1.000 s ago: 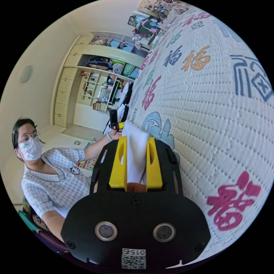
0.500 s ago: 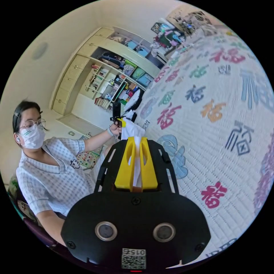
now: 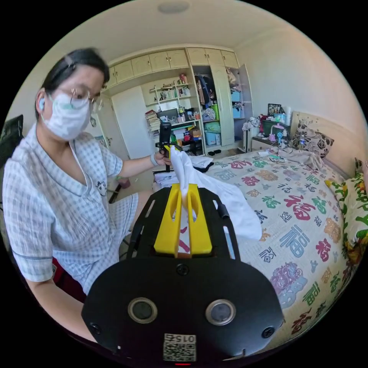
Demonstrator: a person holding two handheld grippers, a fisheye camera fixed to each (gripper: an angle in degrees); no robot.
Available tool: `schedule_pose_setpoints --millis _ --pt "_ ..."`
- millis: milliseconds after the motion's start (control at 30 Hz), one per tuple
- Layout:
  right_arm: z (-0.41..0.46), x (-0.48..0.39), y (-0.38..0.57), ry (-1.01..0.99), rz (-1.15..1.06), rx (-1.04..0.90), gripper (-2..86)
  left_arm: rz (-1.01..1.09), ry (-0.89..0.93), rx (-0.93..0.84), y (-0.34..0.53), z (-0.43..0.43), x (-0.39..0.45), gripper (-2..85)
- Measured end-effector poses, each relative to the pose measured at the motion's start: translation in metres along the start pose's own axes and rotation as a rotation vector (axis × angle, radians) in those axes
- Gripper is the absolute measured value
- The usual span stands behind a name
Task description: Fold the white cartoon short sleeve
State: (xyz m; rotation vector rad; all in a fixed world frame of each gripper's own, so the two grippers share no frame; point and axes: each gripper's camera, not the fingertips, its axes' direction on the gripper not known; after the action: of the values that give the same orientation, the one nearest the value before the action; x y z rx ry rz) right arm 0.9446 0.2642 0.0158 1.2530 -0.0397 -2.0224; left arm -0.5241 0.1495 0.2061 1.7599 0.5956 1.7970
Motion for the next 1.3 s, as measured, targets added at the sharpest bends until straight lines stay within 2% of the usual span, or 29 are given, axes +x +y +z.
schedule_pose_setpoints --millis 100,267,433,633,867,1033,1200,1300 --pt "0.025 -0.042 0.049 -0.019 0.088 -0.019 1.0 -0.095 0.077 -0.028 0.054 0.018 0.034 -0.1" --pt "0.083 -0.098 0.147 -0.159 0.348 -0.124 0.8 -0.321 0.182 -0.192 0.139 0.058 0.082 -0.3" --pt "0.099 -0.112 0.182 -0.219 0.468 -0.136 0.8 -0.424 0.215 -0.188 0.157 0.063 0.087 -0.3" --pt "0.108 -0.014 0.195 -0.218 0.614 -0.122 0.8 -0.519 0.253 -0.194 0.136 0.09 -0.021 -0.2" --pt "0.137 0.153 0.238 -0.281 0.86 -0.061 1.2 -0.821 0.315 -0.188 0.153 0.146 -0.194 -0.1" --pt "0.174 0.221 0.291 -0.34 1.032 -0.157 2.5 -0.963 0.335 -0.268 0.181 0.182 -0.243 0.2" --pt "0.162 0.238 0.337 -0.298 1.096 -0.063 3.9 -0.992 0.373 -0.187 0.197 0.167 -0.256 0.6" --pt "0.141 0.225 0.359 -0.215 1.091 -0.048 5.0 -0.952 0.263 -0.174 0.191 0.139 -0.246 1.4"
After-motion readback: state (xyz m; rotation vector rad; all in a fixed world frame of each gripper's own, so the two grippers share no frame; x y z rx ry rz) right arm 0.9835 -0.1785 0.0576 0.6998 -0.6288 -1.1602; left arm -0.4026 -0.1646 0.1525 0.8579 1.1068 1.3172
